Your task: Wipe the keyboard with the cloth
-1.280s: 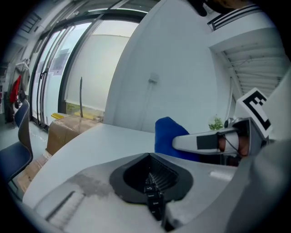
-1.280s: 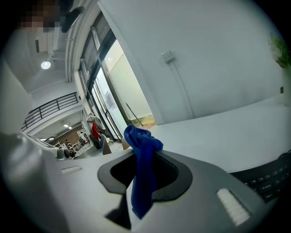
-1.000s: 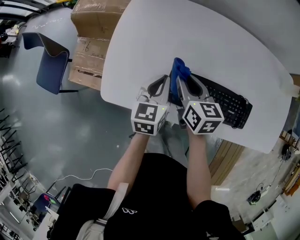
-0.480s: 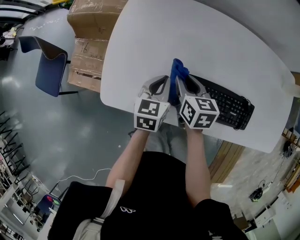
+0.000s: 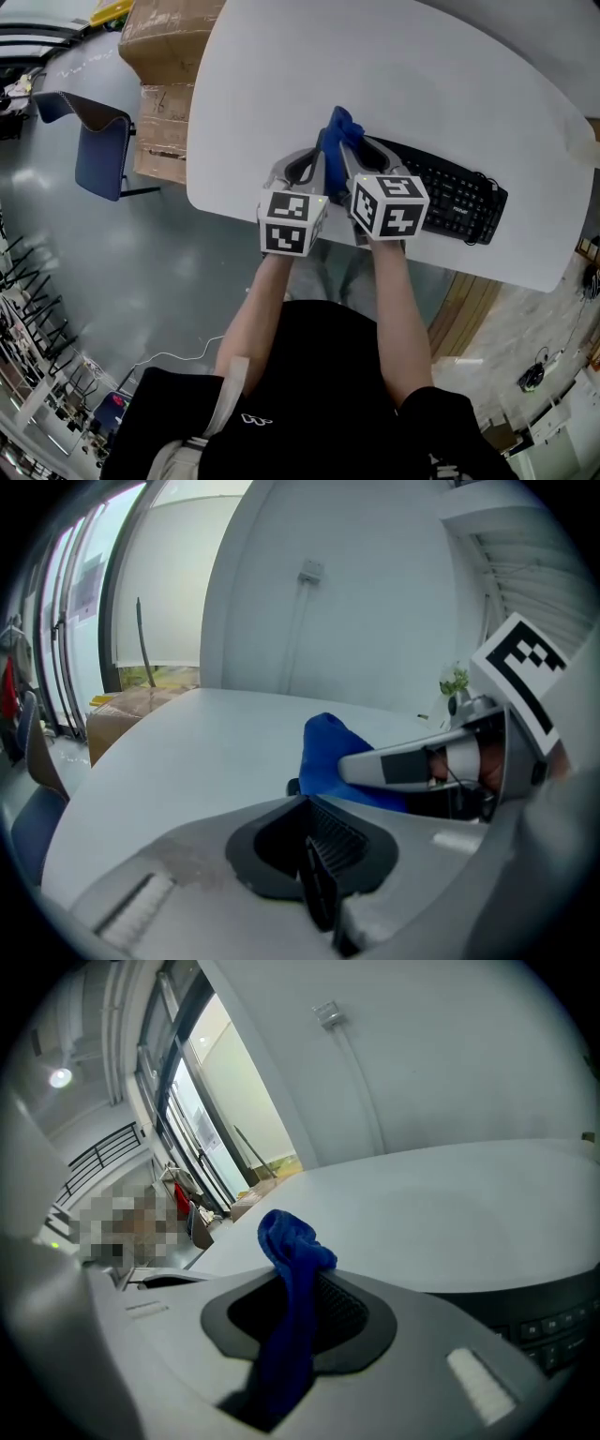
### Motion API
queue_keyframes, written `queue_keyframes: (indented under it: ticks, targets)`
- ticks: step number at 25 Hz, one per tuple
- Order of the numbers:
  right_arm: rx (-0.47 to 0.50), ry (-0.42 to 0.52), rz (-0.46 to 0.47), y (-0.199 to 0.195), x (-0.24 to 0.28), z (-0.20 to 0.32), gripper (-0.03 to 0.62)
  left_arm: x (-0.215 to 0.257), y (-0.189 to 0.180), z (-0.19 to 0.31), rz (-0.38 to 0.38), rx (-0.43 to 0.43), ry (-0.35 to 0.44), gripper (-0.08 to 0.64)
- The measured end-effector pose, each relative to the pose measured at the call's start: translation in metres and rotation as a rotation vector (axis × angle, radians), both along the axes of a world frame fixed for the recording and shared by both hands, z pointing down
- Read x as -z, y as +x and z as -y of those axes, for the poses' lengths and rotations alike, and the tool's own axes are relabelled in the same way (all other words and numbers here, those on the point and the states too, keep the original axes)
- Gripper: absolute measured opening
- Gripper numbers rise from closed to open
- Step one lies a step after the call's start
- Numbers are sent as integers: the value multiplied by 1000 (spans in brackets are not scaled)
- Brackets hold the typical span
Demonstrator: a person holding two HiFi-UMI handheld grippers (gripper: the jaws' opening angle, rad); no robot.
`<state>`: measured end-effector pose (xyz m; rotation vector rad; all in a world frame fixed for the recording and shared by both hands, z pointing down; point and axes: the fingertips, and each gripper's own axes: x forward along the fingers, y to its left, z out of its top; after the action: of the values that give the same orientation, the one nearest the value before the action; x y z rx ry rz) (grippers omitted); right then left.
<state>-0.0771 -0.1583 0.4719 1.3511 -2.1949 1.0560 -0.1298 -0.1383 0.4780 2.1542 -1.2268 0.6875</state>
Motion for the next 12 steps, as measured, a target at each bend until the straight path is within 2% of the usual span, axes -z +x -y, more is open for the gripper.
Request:
queue_keyframes:
  ticks: [12]
  targets:
    - [-6, -15, 13, 26, -5, -7, 87, -9, 27, -7, 42, -27, -30, -2]
